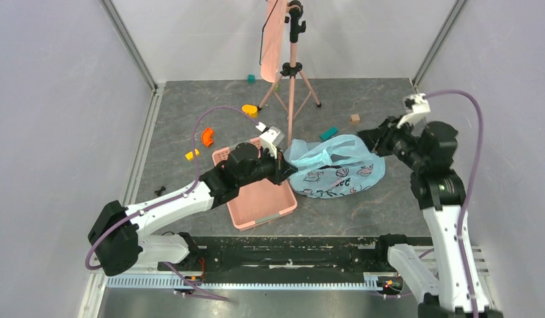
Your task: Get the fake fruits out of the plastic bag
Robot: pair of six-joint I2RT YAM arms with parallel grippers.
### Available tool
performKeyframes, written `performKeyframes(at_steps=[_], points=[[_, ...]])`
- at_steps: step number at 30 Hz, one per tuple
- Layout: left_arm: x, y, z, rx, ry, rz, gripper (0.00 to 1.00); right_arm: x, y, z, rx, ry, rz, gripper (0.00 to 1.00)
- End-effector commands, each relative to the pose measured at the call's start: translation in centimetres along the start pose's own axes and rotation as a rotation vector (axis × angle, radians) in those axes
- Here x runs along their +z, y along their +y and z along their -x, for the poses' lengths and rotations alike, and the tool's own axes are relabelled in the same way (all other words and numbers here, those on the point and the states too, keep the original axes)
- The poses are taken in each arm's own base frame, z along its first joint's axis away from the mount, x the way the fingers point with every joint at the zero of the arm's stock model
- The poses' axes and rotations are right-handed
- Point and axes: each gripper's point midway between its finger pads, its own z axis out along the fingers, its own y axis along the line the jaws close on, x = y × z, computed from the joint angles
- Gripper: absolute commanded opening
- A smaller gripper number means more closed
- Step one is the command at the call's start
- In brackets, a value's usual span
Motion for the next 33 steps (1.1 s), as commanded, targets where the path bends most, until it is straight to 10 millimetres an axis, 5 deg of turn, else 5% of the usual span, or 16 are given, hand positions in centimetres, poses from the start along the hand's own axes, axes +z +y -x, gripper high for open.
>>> performKeyframes(at_steps=[1,7,17,23,28,33], points=[[-0.2,-2.1,3.0,-0.003,-0.091,-0.080,0.02,1.7,2.0,-3.3,0.031,0.151,0.089,0.27],[-0.1,-2.2,2.8,-0.009,-0.088,-0.092,0.02,4.8,4.5,-7.0,0.003,0.254,0.068,0.25],[-0.2,-2.2,2.6,-0.004,-0.084,-0.095,0.02,7.9,0.6,-9.6,-0.032,0.302,-0.161,0.19],[-0.2,-2.2,2.5,-0.003,-0.081,-0.097,0.02,11.3,0.0,-10.7,-0.046,0.333,-0.189,0.19],[-0.3,-1.9,2.4,-0.003,-0.082,-0.081,0.02,11.9,-2.7,-14.0,-0.098,0.430,-0.298,0.19],[-0.3,-0.3,2.1,-0.013,-0.091,-0.004,0.02,8.2,-9.0,-18.2,-0.186,0.514,-0.573,0.23]])
